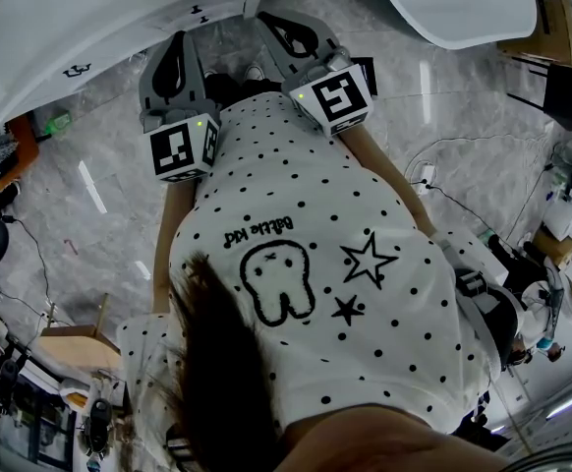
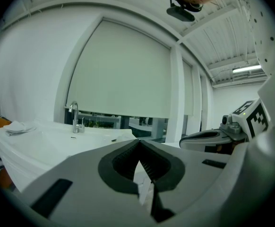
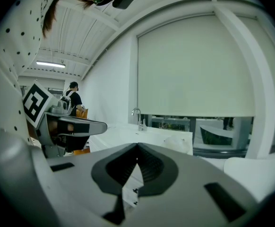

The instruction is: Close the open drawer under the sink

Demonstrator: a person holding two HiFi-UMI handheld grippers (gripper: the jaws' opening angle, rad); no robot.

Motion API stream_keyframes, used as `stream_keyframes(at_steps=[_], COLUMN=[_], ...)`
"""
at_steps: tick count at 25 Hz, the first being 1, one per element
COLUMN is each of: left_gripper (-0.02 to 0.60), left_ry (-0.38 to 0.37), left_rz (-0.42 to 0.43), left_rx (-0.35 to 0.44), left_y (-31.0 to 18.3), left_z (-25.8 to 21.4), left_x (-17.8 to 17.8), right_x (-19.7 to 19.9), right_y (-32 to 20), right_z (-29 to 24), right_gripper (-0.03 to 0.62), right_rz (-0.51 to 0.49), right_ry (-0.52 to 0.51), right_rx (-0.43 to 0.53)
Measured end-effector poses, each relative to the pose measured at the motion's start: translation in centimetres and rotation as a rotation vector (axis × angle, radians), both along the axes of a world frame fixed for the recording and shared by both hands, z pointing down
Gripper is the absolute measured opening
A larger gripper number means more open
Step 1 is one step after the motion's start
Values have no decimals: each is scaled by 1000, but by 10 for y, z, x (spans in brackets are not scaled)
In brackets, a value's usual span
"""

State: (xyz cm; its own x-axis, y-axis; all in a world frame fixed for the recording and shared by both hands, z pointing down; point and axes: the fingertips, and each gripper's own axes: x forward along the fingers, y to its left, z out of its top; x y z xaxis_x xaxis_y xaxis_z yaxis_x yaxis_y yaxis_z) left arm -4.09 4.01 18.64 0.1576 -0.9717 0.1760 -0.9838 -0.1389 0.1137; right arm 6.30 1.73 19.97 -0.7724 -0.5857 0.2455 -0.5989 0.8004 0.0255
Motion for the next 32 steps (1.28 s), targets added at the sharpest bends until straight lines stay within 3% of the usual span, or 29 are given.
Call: stream_keyframes(at_steps=[32], left_gripper=[3], left_ry=[0], left_rz=[-7], left_rx=[18], left_y=[-1], left_z=[-4], left_x=[-2], right_x=[-4], right_y=[1], right_z=[0], right_gripper=[14], right_rz=[-19], right_ry=[6], right_rx=[1])
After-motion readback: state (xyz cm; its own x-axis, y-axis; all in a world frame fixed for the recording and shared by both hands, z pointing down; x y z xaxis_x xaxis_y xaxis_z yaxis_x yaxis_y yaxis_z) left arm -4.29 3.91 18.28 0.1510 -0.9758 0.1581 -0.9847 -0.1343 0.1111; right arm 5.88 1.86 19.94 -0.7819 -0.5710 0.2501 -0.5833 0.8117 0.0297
